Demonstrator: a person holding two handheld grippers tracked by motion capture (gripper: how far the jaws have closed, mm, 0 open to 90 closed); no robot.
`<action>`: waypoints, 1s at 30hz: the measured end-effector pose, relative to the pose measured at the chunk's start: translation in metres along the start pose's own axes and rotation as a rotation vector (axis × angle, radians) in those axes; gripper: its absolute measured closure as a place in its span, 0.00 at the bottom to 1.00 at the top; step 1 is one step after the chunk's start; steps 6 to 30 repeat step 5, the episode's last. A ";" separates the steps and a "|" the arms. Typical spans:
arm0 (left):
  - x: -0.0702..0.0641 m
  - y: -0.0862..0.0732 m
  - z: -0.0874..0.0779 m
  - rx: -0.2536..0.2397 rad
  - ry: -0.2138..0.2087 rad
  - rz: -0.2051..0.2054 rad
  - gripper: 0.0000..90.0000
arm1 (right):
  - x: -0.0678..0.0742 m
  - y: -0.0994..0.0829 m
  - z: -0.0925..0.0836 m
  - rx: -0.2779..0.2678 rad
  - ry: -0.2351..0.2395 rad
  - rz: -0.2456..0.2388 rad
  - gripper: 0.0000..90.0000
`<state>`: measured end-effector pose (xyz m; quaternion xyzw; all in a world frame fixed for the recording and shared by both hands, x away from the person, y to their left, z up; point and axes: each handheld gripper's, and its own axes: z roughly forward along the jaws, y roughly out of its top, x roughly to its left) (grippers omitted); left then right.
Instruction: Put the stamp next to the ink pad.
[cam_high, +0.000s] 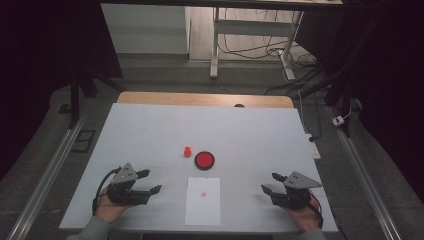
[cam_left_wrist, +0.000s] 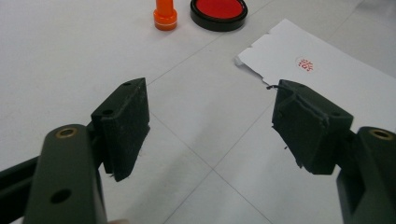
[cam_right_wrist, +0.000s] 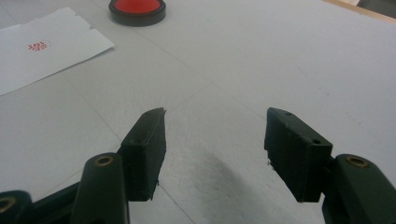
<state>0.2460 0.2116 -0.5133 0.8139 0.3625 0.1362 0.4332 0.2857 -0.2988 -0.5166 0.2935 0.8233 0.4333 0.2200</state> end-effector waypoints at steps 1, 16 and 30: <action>0.000 0.000 0.000 -0.001 0.000 0.000 0.31 | 0.000 0.000 0.000 -0.003 0.002 0.001 0.42; 0.000 0.000 0.000 -0.001 0.000 0.000 0.30 | 0.000 0.000 -0.001 -0.005 0.002 -0.002 0.42; 0.000 0.000 0.000 -0.001 0.000 0.000 0.30 | 0.000 0.000 -0.001 -0.005 0.002 -0.002 0.42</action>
